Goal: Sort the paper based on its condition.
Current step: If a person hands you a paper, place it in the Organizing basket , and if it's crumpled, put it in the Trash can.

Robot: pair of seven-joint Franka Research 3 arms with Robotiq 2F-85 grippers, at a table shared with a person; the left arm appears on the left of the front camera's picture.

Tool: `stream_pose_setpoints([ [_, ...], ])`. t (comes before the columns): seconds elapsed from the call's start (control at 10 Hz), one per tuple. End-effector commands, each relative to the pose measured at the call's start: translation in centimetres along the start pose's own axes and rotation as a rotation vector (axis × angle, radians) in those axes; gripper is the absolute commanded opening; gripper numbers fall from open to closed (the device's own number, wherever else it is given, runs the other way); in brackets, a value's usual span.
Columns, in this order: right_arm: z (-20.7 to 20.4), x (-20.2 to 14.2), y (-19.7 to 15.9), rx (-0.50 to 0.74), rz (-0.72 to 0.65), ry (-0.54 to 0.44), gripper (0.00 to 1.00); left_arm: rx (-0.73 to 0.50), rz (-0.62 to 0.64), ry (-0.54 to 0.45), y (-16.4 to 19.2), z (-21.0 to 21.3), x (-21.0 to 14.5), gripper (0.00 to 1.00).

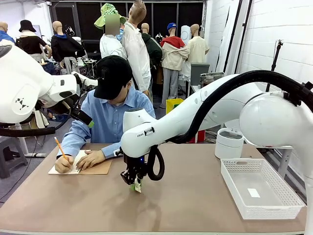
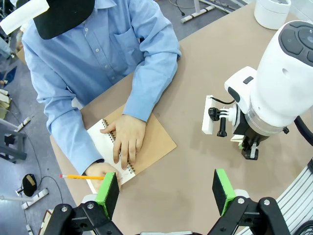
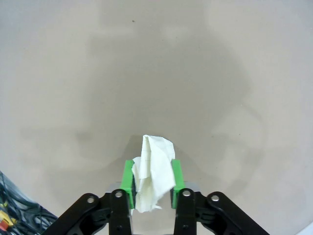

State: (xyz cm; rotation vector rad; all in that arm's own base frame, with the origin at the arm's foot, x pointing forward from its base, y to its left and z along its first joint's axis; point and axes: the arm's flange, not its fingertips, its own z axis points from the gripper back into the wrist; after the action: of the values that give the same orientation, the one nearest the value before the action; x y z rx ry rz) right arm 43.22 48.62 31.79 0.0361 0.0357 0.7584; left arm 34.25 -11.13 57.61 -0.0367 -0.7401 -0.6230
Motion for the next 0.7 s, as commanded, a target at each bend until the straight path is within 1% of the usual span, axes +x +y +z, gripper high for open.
stream_pose_setpoints([
  [0.0, -0.6, 0.0, -0.1, 0.027, -0.002, 0.018, 0.0, 0.001, 0.002, -0.002, 0.1, 0.1, 0.0, 1.0],
  [0.2, -0.5, -0.1, -0.3, 0.015, -0.001, 0.005, 0.0, 0.001, 0.002, -0.002, 0.1, 0.1, 0.0, 1.0],
  [0.6, 1.2, -1.4, -1.6, -0.004, -0.052, -0.036, 0.0, 0.001, 0.002, -0.002, 0.1, 0.1, 0.0, 1.0],
])
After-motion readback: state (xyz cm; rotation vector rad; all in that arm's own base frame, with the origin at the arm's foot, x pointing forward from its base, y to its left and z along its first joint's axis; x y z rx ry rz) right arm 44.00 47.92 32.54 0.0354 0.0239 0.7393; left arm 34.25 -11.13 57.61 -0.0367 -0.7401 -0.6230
